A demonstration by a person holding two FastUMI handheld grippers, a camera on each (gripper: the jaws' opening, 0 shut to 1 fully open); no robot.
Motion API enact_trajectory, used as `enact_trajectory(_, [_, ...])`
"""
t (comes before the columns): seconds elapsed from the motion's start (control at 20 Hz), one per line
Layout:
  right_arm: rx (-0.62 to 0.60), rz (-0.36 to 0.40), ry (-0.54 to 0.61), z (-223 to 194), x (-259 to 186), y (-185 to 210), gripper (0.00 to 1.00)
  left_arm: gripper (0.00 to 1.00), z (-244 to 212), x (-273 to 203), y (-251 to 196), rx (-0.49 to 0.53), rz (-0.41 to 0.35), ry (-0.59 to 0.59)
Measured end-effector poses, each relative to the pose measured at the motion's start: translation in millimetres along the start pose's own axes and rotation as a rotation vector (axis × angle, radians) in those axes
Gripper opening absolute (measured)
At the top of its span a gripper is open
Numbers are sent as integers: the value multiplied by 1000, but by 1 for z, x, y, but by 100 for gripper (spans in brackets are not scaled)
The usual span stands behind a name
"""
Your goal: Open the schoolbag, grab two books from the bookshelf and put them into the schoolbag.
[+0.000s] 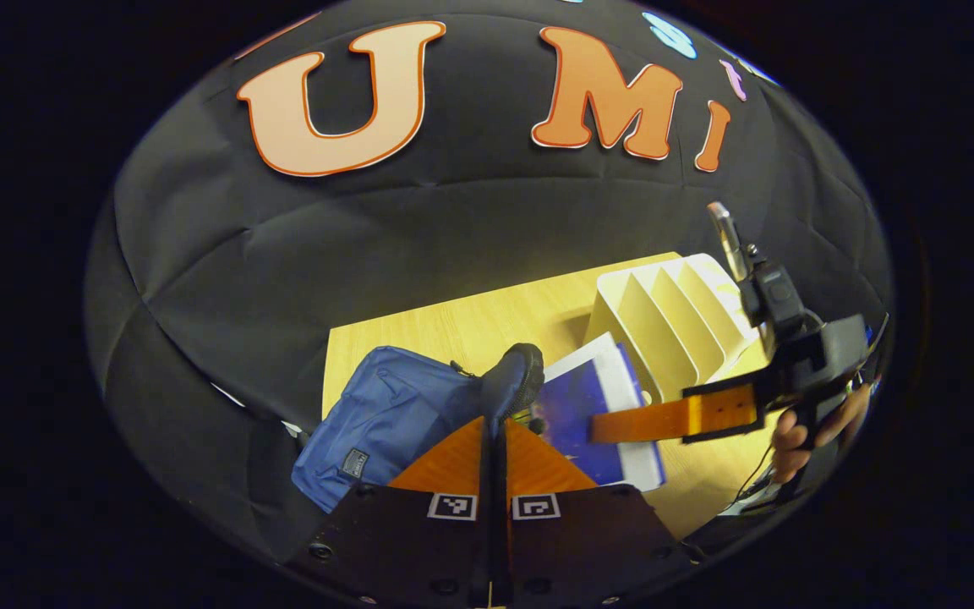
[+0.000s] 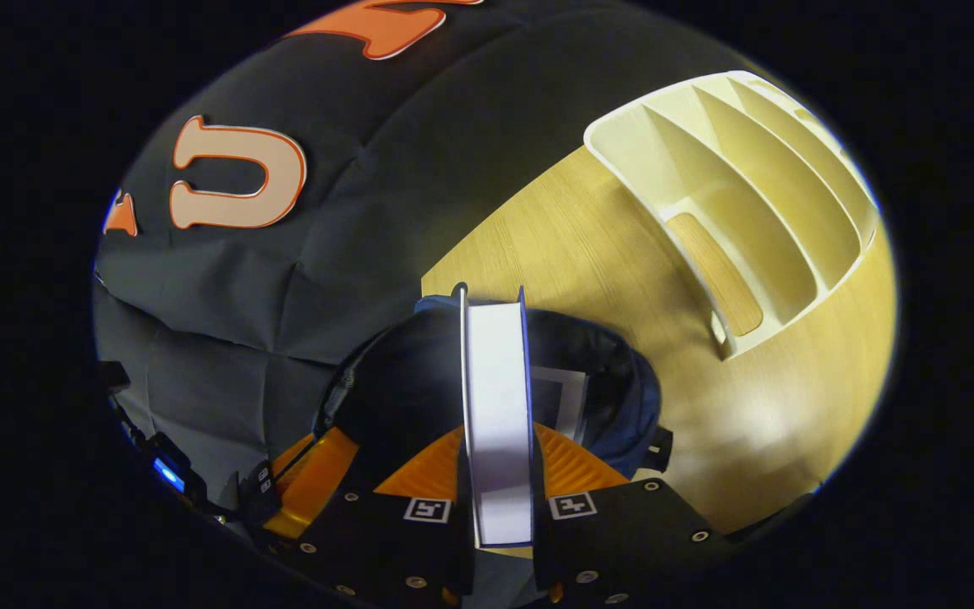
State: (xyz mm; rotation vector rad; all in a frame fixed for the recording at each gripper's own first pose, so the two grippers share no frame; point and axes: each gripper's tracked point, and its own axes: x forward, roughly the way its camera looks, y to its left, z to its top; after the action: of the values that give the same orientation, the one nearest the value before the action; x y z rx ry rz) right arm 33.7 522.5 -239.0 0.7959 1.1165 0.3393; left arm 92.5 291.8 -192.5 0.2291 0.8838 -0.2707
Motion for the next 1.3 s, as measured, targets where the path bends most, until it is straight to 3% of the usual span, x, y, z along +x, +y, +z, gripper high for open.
enact_trajectory(0.25, [60, 55, -46, -5, 21, 9, 27, 1, 4, -5, -11, 31, -19, -9])
enact_trajectory(0.75, [21, 110, -60, -35, 76, 14, 29, 1, 4, -2, -31, 73, -67, 15])
enact_trajectory(1.0, [6, 124, -40, -43, 91, 19, 31, 1, 4, -2, -26, 70, -46, 16])
enact_trajectory(1.1, [25, 100, -11, -44, 93, 16, 35, 1, 4, -2, -26, 63, -47, 10])
enact_trajectory(1.2, [-5, 29, 10, -39, 84, 5, 44, 1, -1, 0, -21, 50, -39, 20])
enact_trajectory(1.25, [-44, 12, 12, -36, 77, 0, 68, 1, -3, 1, -20, 38, -39, 22])
enact_trajectory(1.3, [-83, -3, 5, -30, 68, -4, 72, 1, -3, 2, -20, 30, -41, 18])
